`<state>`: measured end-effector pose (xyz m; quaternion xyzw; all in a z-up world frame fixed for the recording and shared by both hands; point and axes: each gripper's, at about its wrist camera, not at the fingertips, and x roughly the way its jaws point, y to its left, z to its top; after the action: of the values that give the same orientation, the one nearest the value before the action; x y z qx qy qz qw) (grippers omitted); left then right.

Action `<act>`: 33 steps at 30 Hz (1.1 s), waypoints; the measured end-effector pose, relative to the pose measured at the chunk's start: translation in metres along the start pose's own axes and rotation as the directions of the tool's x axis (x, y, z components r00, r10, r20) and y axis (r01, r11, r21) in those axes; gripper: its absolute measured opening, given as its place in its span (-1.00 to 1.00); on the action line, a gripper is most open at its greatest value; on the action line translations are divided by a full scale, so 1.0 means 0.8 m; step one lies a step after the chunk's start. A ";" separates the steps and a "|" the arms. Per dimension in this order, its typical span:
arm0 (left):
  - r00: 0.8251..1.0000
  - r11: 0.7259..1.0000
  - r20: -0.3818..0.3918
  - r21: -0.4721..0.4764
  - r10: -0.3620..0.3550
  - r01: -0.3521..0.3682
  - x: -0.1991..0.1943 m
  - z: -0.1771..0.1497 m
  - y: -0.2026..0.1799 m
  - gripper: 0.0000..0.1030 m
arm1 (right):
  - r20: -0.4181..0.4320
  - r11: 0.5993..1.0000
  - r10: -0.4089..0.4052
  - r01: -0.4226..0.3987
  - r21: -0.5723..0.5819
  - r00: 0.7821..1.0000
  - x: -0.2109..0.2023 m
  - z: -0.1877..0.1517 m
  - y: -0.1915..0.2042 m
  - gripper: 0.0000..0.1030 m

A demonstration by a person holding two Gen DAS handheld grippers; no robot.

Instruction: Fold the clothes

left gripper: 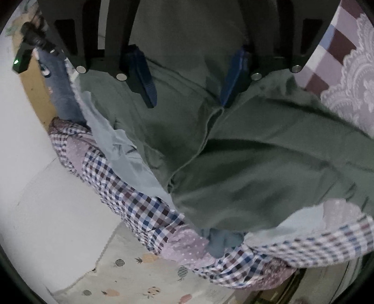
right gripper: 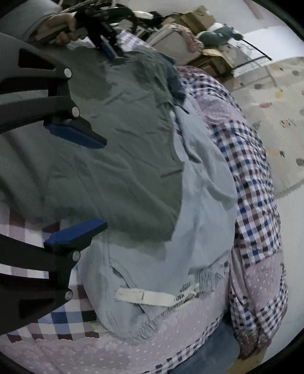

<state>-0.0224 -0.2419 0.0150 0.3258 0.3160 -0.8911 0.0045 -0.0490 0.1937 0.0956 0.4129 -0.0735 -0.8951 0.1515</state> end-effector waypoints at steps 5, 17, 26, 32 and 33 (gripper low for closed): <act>0.998 0.998 0.005 -0.015 0.056 -0.056 0.007 0.004 0.006 0.16 | 0.020 0.997 0.026 -0.028 0.072 0.999 0.004 0.036 -0.033 0.30; 0.998 0.997 0.011 -0.053 0.055 -0.054 0.008 0.000 0.006 -0.93 | -0.096 0.996 0.064 -0.057 0.068 0.993 0.101 0.158 -0.077 0.31; 0.998 0.997 0.020 -0.042 0.061 -0.060 0.006 -0.002 0.006 -0.94 | -0.270 0.984 -0.041 -0.007 -0.176 0.962 0.177 0.167 -0.044 0.09; 0.999 0.999 0.019 -0.039 0.037 -0.036 0.006 -0.003 0.004 -0.95 | -0.315 0.949 -0.206 0.110 -0.295 0.927 0.209 0.158 -0.031 -0.72; 0.999 0.999 0.021 -0.044 0.026 -0.025 0.005 -0.003 0.005 -0.95 | -0.307 0.948 -0.211 0.118 -0.295 0.928 0.208 0.157 -0.030 -0.84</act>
<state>-0.0231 -0.2432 0.0091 0.3202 0.3310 -0.8872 0.0266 -0.2521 0.1622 0.0517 0.5390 0.1119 -0.8229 0.1405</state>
